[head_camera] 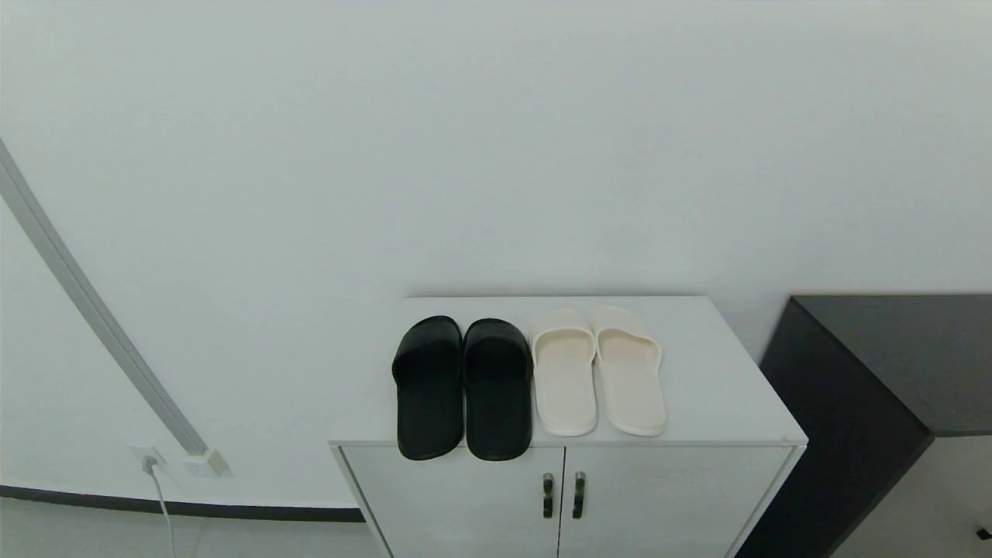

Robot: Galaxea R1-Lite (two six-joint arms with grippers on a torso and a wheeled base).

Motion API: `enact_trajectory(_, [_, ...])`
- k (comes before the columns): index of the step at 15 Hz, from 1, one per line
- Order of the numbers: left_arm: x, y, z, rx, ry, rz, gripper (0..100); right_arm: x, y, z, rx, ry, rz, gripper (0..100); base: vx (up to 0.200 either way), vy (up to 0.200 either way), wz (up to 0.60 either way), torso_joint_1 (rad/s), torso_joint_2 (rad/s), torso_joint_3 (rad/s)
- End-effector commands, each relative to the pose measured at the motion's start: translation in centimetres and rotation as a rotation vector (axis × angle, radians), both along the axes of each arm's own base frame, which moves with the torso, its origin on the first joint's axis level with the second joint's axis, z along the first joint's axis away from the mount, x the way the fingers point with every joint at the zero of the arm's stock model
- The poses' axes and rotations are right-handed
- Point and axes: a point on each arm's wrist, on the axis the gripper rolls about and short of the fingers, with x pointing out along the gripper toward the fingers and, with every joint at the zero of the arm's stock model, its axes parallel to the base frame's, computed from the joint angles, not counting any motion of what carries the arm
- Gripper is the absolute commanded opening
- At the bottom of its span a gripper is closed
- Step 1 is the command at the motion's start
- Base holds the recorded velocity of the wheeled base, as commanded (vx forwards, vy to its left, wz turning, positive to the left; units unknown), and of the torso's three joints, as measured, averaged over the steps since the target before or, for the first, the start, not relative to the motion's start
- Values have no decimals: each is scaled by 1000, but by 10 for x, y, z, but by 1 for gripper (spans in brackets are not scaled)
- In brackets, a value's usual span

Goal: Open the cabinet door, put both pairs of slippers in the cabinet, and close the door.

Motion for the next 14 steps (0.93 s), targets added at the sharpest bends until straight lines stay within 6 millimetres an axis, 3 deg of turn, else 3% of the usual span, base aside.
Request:
enact_trajectory(1, [0, 0, 0, 0, 1, 0, 0, 0, 0, 0, 10, -3, 0, 100, 0, 0, 0, 0, 0, 0])
enact_trajectory(2, [0, 0, 0, 0, 1, 0, 0, -1, 0, 5, 33, -32, -1, 100, 0, 0, 0, 0, 0, 0])
enact_trajectory(3, [0, 0, 0, 1, 1, -1, 0, -10, 0, 37, 105, -157, 18, 100, 0, 0, 0, 0, 0, 0])
enact_trajectory(4, [0, 0, 0, 3, 1, 0, 0, -15, 0, 73, 176, -145, 49, 100, 0, 0, 0, 0, 0, 0])
enact_trajectory(5, [0, 0, 0, 4, 1, 0, 0, -7, 0, 66, 124, 9, 60, 100, 0, 0, 0, 0, 0, 0])
enact_trajectory(8, [0, 0, 0, 4, 1, 0, 0, 16, 4, 54, 95, 213, 224, 100, 0, 0, 0, 0, 0, 0])
enact_trajectory(14, [0, 0, 0, 4, 1, -1, 0, 98, 22, 100, 82, 310, 425, 100, 0, 0, 0, 0, 0, 0])
